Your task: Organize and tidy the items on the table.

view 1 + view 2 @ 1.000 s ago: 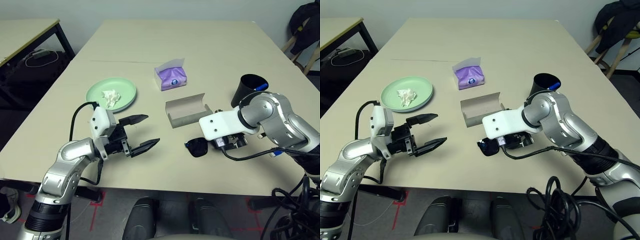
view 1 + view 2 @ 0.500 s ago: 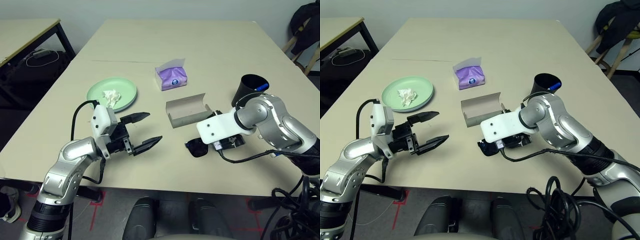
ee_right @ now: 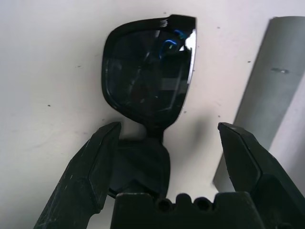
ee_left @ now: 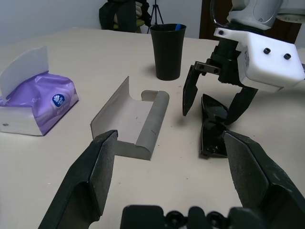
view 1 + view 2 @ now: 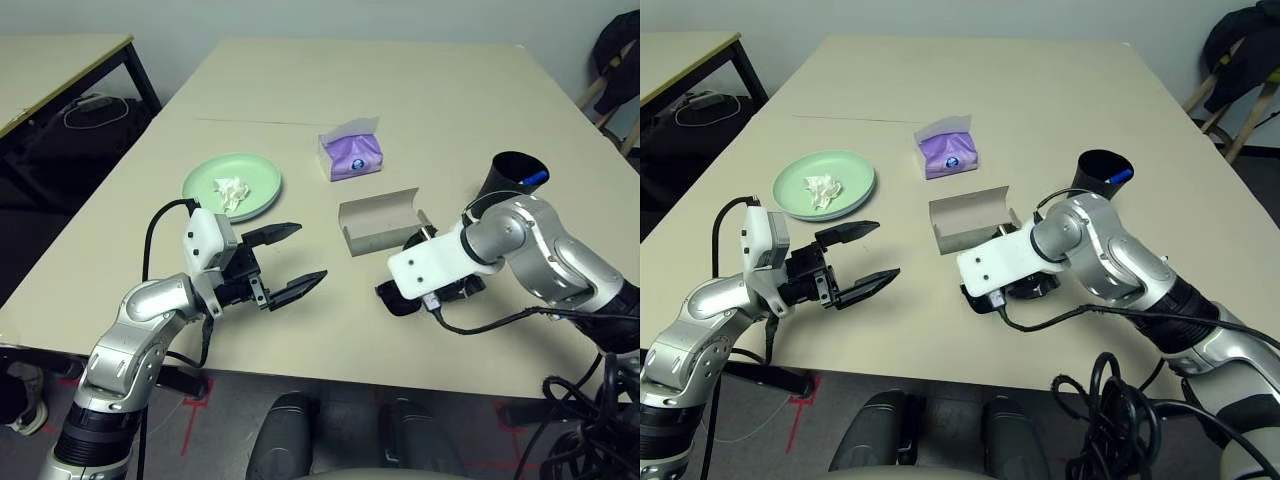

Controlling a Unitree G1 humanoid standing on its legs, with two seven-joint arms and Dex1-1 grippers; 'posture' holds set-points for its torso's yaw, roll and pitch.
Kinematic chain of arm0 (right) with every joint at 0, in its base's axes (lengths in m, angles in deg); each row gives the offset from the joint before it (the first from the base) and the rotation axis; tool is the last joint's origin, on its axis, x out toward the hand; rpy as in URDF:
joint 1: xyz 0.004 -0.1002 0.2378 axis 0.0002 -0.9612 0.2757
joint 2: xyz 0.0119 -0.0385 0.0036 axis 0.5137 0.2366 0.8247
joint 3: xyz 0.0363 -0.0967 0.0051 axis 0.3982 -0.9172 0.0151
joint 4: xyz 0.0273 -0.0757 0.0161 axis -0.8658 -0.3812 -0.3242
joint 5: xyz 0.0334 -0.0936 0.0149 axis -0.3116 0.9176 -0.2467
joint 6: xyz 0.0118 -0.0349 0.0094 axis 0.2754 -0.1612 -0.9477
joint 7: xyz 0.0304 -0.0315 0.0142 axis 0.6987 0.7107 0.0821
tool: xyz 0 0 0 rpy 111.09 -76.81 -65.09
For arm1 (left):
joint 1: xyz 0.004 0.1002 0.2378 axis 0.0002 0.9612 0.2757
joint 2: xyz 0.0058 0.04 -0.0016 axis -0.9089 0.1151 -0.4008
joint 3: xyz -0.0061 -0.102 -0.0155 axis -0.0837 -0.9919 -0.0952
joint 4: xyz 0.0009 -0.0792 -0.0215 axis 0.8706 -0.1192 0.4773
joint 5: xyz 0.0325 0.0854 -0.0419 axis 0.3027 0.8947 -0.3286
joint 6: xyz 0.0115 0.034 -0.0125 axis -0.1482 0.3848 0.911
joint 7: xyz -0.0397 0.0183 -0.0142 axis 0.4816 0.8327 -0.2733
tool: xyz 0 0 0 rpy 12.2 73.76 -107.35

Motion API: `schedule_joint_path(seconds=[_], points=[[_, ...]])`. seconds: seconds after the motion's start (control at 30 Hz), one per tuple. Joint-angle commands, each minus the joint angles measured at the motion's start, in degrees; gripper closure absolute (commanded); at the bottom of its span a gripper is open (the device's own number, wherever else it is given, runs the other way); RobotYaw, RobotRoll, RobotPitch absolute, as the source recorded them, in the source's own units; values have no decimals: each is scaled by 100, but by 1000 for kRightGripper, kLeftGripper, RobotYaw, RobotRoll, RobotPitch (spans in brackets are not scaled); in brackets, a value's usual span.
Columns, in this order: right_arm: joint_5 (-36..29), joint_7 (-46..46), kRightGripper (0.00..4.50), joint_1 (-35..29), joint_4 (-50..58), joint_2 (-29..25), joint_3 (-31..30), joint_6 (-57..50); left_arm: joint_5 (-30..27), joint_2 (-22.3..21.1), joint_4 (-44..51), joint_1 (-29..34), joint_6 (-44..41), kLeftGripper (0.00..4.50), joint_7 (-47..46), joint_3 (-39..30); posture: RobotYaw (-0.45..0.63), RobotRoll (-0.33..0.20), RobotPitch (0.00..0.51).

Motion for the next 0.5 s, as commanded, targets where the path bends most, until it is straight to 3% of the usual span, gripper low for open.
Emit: schedule_joint_path(seconds=[0.03,0.5], points=[[92,22,0,-59,76,-55,1,89,-29,27,110,3,-44,24,-17,59,141,0,87],[505,308,0,-205,-72,58,-45,274,-24,29,114,-7,-49,24,-15,89,143,0,88]])
